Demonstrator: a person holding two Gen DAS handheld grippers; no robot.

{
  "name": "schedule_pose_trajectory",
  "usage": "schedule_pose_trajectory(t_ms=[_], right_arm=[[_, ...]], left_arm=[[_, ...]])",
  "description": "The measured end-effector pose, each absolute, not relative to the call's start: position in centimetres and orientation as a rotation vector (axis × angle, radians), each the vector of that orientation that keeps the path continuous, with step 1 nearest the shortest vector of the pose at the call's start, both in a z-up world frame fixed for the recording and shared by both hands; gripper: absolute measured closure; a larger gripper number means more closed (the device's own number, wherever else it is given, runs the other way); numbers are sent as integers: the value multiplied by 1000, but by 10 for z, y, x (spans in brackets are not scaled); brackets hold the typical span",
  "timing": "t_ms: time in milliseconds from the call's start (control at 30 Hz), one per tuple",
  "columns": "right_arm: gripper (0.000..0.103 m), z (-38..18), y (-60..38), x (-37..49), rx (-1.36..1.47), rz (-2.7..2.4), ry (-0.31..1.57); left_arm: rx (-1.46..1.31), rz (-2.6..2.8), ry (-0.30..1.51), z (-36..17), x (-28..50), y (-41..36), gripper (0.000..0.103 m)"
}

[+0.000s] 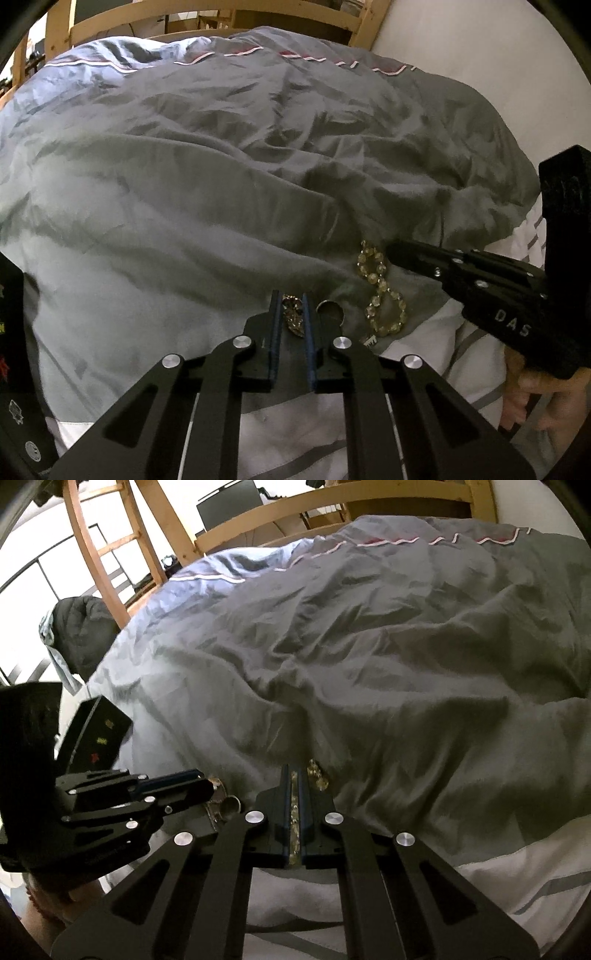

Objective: Organize jewelry
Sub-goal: 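Close the left gripper on the thin gold chain with the flower charm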

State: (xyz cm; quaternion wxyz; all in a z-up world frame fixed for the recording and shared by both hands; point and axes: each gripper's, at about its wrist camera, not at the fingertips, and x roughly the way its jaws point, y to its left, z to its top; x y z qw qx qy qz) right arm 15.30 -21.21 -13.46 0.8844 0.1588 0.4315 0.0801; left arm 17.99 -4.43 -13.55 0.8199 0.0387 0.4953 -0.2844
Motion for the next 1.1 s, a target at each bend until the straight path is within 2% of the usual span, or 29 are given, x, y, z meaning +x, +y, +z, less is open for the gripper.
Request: schedule_pose_trajectory(t_ms=[167, 200, 267, 300, 333, 367, 400, 533, 633, 700, 767, 1100], right_arm=[[97, -142, -205, 159, 282, 156, 973], [94, -144, -204, 159, 275, 153, 984], [71, -147, -202, 159, 275, 159, 1001], [47, -147, -203, 159, 293, 168, 998], [30, -146, -204, 158, 303, 170, 991], [29, -147, -204, 158, 305, 169, 989], [29, -149, -204, 158, 300, 166, 996], [70, -163, -196, 161, 190, 113, 1034], [84, -157, -197, 159, 179, 108, 1003], [87, -153, -202, 157, 203, 103, 980], [94, -146, -208, 155, 229, 98, 949], [94, -129, -212, 146, 278, 124, 888]], left_arm=[[73, -596, 1064, -136, 182, -43, 92], [81, -597, 1064, -136, 181, -44, 92], [88, -596, 1057, -135, 180, -45, 92], [87, -596, 1054, -134, 180, -44, 92], [81, -596, 1050, -133, 180, -43, 92], [72, -591, 1045, -130, 181, -41, 92], [66, -588, 1042, -130, 182, -40, 92], [29, -593, 1061, -134, 185, -36, 92], [34, -577, 1063, -135, 186, -35, 92], [27, -572, 1053, -132, 185, -33, 92], [17, -570, 1042, -128, 184, -31, 92], [-2, -557, 992, -106, 180, -24, 92]])
